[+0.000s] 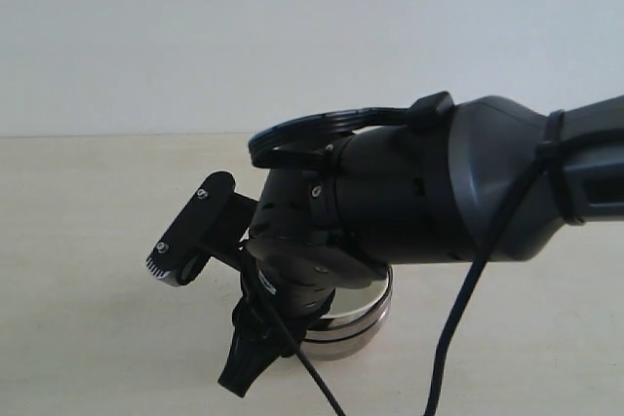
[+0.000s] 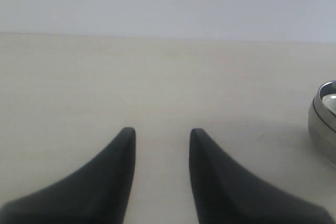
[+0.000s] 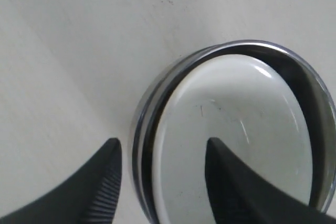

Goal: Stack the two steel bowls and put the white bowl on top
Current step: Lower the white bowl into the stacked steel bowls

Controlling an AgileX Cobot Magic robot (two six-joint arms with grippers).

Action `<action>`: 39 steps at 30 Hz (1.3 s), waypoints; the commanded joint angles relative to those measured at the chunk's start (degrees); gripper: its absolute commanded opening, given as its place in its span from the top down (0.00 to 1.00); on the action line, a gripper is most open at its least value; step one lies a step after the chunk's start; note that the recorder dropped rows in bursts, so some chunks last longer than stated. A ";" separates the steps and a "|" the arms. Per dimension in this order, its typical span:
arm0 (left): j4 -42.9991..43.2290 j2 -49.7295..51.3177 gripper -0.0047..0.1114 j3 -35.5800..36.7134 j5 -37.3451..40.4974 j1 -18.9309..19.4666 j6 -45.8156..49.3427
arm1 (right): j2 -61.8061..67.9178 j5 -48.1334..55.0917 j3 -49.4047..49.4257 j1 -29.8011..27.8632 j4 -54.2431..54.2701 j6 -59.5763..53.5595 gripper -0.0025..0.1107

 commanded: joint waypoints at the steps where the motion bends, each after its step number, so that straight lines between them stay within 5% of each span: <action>1: -0.07 -0.19 0.68 0.23 -0.38 0.16 0.16 | -2.81 -0.28 -0.22 -0.39 -0.69 2.54 0.59; 4: -0.07 -0.19 0.68 0.23 -0.38 0.16 0.16 | -4.29 -0.16 -0.22 -0.39 -0.59 5.41 0.66; 8: -0.07 -0.19 0.68 0.23 -0.38 0.16 0.16 | -5.12 0.07 -0.11 -0.39 -0.43 6.64 0.99; 39: -0.07 -0.19 0.68 0.23 -0.38 0.16 0.16 | -1.29 -6.80 6.45 -0.39 -7.00 16.71 0.98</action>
